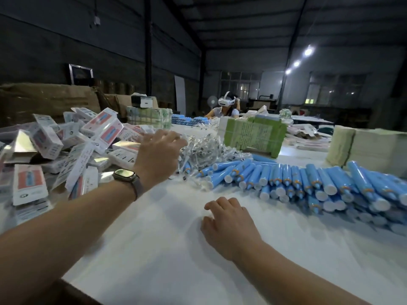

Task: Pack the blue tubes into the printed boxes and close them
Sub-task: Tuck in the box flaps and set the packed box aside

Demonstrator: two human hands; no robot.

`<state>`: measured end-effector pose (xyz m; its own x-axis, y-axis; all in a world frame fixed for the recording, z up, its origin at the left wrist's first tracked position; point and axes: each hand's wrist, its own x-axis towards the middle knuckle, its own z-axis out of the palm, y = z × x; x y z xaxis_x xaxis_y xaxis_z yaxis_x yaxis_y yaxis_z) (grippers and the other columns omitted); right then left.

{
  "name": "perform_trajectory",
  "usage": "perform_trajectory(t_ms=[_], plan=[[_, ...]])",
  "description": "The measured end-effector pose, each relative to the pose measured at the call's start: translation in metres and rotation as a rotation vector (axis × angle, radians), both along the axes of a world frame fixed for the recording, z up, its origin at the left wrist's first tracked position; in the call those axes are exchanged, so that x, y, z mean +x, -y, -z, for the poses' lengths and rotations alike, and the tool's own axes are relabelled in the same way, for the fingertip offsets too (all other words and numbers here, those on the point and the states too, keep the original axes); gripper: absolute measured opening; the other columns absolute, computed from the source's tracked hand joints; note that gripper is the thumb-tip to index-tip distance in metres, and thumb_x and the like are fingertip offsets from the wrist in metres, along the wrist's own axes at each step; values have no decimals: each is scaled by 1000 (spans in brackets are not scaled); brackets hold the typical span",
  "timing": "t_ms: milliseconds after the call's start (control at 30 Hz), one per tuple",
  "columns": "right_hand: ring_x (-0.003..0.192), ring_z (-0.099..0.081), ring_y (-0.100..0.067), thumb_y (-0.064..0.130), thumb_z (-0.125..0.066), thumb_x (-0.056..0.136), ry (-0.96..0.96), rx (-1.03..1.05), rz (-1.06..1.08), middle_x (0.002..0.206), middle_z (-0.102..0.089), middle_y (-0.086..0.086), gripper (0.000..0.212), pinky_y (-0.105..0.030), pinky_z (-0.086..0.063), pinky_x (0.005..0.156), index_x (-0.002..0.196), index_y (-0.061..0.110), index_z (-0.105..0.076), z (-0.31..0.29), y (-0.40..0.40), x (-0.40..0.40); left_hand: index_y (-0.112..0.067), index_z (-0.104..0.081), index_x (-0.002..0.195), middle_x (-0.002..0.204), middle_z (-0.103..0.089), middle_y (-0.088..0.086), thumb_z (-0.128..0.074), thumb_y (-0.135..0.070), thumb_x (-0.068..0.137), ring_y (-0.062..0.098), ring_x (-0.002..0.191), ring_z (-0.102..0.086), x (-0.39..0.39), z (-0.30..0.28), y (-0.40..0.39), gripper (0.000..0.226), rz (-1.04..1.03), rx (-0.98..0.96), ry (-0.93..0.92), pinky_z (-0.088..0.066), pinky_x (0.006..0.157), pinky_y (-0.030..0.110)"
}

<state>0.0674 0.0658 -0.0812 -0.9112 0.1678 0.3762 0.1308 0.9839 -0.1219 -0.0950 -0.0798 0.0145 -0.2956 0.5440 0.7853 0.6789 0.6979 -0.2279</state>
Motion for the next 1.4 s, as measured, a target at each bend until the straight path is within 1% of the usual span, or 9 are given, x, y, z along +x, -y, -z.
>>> perform_trajectory(t_ms=[100, 200, 467, 633, 900, 1067, 1233, 1300, 1400], plan=[[122, -39, -22, 45, -35, 98, 5, -16, 16, 132, -50, 7, 40, -38, -35, 97, 134, 32, -48, -1, 0, 3, -18, -71, 109, 83, -68, -6, -45, -17, 98, 15, 67, -58, 49, -13, -16, 28, 362, 363, 101, -48, 61, 32], [118, -41, -24, 46, -35, 98, -35, 12, 38, 129, -51, 4, 38, -39, -36, 93, 129, 28, -47, -3, 2, 5, -19, -72, 99, 65, -59, -10, -44, -18, 96, 14, 55, -56, 86, -14, -29, 27, 516, 631, 282, -47, 47, 33], [114, -42, -21, 60, -51, 90, -228, -101, 73, 124, -41, 3, 55, -36, -42, 90, 126, 23, -32, -6, 2, 12, -30, -71, 81, 67, -65, -7, -50, -17, 93, 22, 66, -66, 88, -1, -24, 27, 507, 1142, 609, -57, 57, 45], [126, -42, -20, 58, -49, 93, -186, -229, 94, 137, -38, 7, 62, -39, -44, 93, 139, 32, -15, -5, -5, 8, -33, -64, 76, 73, -65, -13, -58, -29, 83, 16, 72, -68, 87, 13, -17, 10, 730, 1393, 904, -58, 60, 32], [124, -43, -25, 61, -49, 91, -119, -342, 194, 138, -43, 3, 68, -43, -40, 99, 144, 29, -22, -10, -5, 0, -36, -58, 105, 98, -68, 0, -49, -43, 83, 16, 88, -65, 101, 34, -36, 25, 1130, 1331, 1049, -53, 70, 30], [117, -46, -27, 42, -57, 85, -61, -248, 149, 125, -46, 4, 52, -40, -43, 94, 133, 27, -40, -14, -5, 6, -60, -38, 121, 115, -64, -27, -63, -42, 85, 0, 102, -66, 110, 66, -57, 47, 1030, 669, 946, -55, 80, 20], [100, -56, -12, 37, -67, 68, -126, -687, -23, 105, -54, 10, 43, -31, -52, 85, 110, 34, -56, -11, -11, 7, -40, -52, 104, 101, -69, -17, -54, -30, 101, 1, 91, -67, 86, 81, -59, 10, 736, 890, 1006, -58, 85, 43], [100, -56, -9, 32, -67, 72, -95, -630, -60, 109, -56, 9, 51, -21, -46, 81, 122, 34, -55, -14, -29, 0, -38, -53, 103, 106, -69, -17, -56, -22, 102, 4, 98, -67, 80, 80, -60, 16, 730, 963, 1068, -56, 90, 43], [117, -51, -19, 13, -59, 86, -108, -435, 83, 125, -56, 2, 53, -30, -41, 94, 136, 25, -51, -29, -67, -25, -30, -53, 104, 103, -71, -18, -59, -20, 100, 2, 96, -67, 81, 81, -65, 12, 742, 944, 1068, -55, 84, 28]])
